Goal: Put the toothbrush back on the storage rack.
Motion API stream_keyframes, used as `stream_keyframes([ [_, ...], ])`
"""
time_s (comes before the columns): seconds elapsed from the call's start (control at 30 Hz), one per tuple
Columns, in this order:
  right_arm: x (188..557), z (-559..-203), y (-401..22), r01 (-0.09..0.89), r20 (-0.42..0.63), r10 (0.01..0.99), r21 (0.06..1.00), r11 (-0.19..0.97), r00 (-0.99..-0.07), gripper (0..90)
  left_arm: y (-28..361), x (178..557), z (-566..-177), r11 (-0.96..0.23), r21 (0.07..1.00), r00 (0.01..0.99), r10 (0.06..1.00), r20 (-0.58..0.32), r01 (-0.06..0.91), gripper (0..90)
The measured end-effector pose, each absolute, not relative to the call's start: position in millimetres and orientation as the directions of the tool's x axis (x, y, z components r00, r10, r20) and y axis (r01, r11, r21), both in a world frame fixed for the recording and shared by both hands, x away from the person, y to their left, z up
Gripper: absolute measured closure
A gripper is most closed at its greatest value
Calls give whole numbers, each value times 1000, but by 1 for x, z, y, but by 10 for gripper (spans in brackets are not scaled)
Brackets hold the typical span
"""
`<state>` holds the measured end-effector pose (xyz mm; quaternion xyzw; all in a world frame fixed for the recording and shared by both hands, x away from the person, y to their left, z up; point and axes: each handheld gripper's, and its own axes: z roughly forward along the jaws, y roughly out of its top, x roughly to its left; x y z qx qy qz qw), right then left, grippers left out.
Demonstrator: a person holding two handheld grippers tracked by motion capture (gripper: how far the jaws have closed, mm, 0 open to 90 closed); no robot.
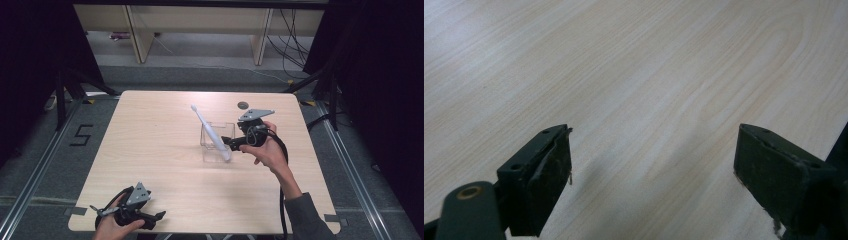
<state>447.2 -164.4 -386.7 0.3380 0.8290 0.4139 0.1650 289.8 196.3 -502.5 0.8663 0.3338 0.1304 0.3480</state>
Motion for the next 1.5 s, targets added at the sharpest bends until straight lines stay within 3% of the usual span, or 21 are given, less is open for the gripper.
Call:
stream_keyframes([
  [0.13, 444, -388, -171, 381, -37, 679, 805, 454, -733, 202, 196, 290, -502, -540, 689, 747, 665, -4, 484, 148],
  [0.43, 430, -389, -184, 415, -12, 695, 794, 444, -719, 202, 197, 290, -502, -538, 689, 744, 668, -3, 486, 148],
  [1.5, 379, -413, -212, 400, -26, 691, 799, 449, -723, 201, 197, 291, -503, -552, 684, 750, 662, 11, 477, 148],
])
